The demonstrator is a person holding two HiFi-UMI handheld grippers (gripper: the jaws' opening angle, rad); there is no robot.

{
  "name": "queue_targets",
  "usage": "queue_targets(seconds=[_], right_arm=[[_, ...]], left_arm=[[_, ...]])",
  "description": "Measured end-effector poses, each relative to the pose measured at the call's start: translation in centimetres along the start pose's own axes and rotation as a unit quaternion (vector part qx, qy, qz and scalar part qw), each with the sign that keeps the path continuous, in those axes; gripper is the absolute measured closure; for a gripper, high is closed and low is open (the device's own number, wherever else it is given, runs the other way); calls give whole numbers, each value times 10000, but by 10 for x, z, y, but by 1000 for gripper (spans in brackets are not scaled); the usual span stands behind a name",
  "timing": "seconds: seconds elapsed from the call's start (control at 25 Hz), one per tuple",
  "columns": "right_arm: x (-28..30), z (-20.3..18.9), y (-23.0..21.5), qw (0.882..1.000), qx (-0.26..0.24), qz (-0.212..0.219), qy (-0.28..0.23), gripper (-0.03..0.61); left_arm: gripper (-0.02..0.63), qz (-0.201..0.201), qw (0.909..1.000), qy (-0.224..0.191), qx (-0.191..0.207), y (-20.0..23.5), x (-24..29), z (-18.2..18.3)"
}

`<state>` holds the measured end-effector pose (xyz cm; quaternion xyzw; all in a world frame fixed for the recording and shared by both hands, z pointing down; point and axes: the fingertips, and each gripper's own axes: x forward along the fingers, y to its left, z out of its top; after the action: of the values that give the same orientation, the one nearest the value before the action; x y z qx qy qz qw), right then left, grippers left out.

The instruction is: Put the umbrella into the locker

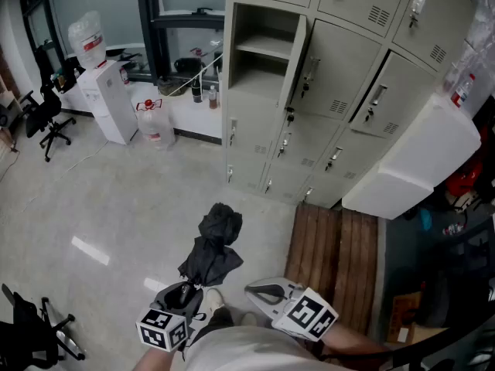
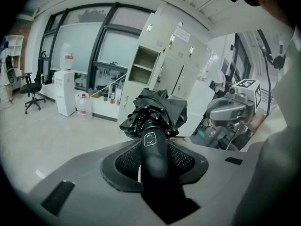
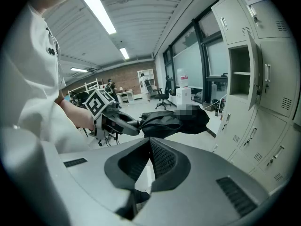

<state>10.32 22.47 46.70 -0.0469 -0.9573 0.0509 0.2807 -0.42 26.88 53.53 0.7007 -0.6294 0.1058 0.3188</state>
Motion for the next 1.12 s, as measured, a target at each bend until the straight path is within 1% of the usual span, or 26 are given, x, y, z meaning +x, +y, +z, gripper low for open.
queue_targets(seconds=[0.16, 0.28, 0.36, 0.44, 0.52, 0.64, 0.8, 0.96, 1.12], right_arm=[[-13, -12, 10, 10000, -66, 58, 5, 564], [-16, -17, 13, 9998, -161, 109, 72, 564], [-13, -17, 11, 9999, -112, 90, 64, 563], [-7, -14, 6, 9999, 92, 51, -10, 563], [-1, -12, -3, 9998, 189, -12, -18, 563], [14, -5, -24, 9995, 169, -264, 9, 561], [49, 21, -54, 9976, 341, -596, 30, 561], [104, 73, -77, 9959, 388, -808, -86, 560], [156, 121, -95, 9941, 512, -933, -233, 560]], left_arm=[[451, 159, 9999, -16, -43, -17, -4, -5], [451, 237, 9997, -33, -99, -20, -8, -7], [451, 260, 9996, -49, -86, -15, -9, -3], [451, 253, 9996, -57, -83, -8, -9, 2], [451, 218, 9997, -70, -64, 2, -5, 10], [451, 58, 9999, -135, 58, 25, 11, 30], [451, -260, 9993, -138, 231, 69, 37, 68], [451, -592, 9969, -49, 516, 122, 55, 114], [451, -840, 9928, 118, 840, 169, 72, 152]])
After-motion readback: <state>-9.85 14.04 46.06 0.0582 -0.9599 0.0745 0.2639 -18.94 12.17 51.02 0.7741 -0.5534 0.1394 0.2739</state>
